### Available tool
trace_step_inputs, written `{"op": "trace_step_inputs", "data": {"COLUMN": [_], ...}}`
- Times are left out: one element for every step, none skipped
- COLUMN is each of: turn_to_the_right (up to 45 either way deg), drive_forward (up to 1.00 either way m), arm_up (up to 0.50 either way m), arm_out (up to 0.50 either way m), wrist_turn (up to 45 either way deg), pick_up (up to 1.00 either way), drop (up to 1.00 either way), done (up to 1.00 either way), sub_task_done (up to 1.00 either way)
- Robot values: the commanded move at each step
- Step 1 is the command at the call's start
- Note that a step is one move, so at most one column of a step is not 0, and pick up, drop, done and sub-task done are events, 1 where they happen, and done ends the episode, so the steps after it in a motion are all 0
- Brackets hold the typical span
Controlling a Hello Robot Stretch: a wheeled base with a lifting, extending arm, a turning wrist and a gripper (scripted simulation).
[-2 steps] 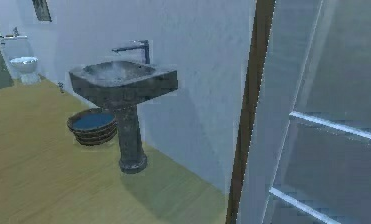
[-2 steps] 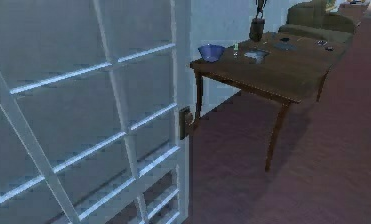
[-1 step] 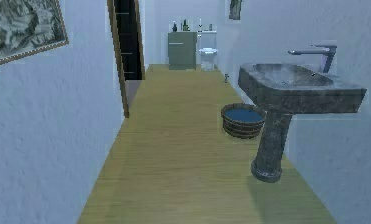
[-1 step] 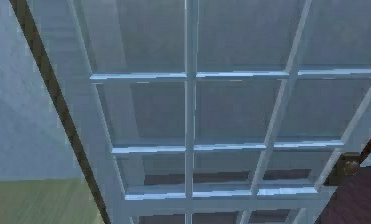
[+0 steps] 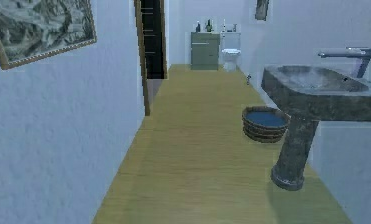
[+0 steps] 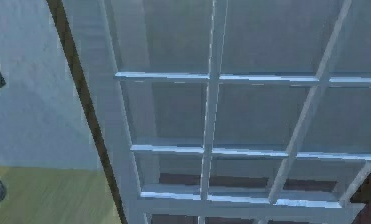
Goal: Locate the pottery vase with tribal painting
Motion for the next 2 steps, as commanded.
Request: {"op": "trace_step_inputs", "data": {"turn_to_the_right": [0.0,-3.0], "drive_forward": [1.0,0.0], "arm_up": [0.0,0.0], "arm_out": [0.0,0.0], "wrist_turn": [0.0,0.0], "pick_up": [0.0,0.0], "drop": [0.0,0.0], "done": [0.0,0.0], "sub_task_done": [0.0,0.0]}}
